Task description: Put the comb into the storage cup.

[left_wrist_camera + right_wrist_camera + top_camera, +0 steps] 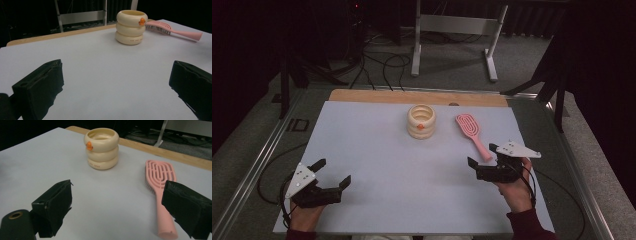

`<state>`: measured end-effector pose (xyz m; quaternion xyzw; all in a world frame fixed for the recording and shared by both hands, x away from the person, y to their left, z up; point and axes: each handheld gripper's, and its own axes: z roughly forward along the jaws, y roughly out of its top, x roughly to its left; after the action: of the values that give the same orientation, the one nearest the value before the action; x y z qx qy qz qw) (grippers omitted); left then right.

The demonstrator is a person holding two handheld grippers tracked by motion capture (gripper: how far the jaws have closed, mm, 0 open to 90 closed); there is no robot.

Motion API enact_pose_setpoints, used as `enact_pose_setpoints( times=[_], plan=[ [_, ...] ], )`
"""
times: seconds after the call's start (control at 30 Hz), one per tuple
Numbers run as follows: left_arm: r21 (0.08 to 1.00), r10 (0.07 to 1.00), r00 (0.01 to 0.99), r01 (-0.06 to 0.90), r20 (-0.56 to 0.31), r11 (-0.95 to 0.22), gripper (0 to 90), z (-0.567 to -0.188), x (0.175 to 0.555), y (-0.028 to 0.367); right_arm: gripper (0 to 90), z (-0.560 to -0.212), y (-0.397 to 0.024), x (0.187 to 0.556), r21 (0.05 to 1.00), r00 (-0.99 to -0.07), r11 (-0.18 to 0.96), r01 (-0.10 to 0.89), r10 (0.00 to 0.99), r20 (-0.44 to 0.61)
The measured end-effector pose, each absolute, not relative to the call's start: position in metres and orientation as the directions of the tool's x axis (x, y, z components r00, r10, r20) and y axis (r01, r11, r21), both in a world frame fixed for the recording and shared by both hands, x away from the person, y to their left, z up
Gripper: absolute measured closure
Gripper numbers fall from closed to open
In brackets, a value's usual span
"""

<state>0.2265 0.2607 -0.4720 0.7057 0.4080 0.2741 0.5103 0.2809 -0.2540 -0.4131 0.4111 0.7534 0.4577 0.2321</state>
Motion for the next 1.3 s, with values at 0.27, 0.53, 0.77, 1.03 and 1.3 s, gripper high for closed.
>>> enact_pose_setpoints(
  times=[0.27, 0.53, 0.77, 1.03, 1.3],
  plan=[
    [0.944, 0.856, 0.517, 0.296, -0.029, -0.147, 0.1, -0.472, 0.226, 0.261, 9.6, -0.401, -0.246, 0.295, 0.869, -0.558, 0.276, 0.41, 0.83, -0.001],
    [0.944, 0.856, 0.516, 0.294, -0.028, -0.146, 0.1, -0.471, 0.226, 0.261, 9.6, -0.395, -0.24, 0.311, 0.856, -0.548, 0.297, 0.423, 0.836, -0.019],
    [0.945, 0.856, 0.517, 0.294, -0.028, -0.146, 0.1, -0.471, 0.226, 0.261, 9.8, -0.391, -0.238, 0.326, 0.832, -0.549, 0.342, 0.438, 0.834, -0.054],
    [0.945, 0.856, 0.516, 0.293, -0.029, -0.145, 0.1, -0.471, 0.226, 0.261, 9.9, -0.386, -0.238, 0.345, 0.812, -0.538, 0.358, 0.461, 0.841, -0.065],
    [0.945, 0.856, 0.517, 0.294, -0.029, -0.145, 0.1, -0.472, 0.226, 0.261, 9.8, -0.39, -0.24, 0.37, 0.772, -0.52, 0.381, 0.509, 0.851, -0.077]
  ],
)
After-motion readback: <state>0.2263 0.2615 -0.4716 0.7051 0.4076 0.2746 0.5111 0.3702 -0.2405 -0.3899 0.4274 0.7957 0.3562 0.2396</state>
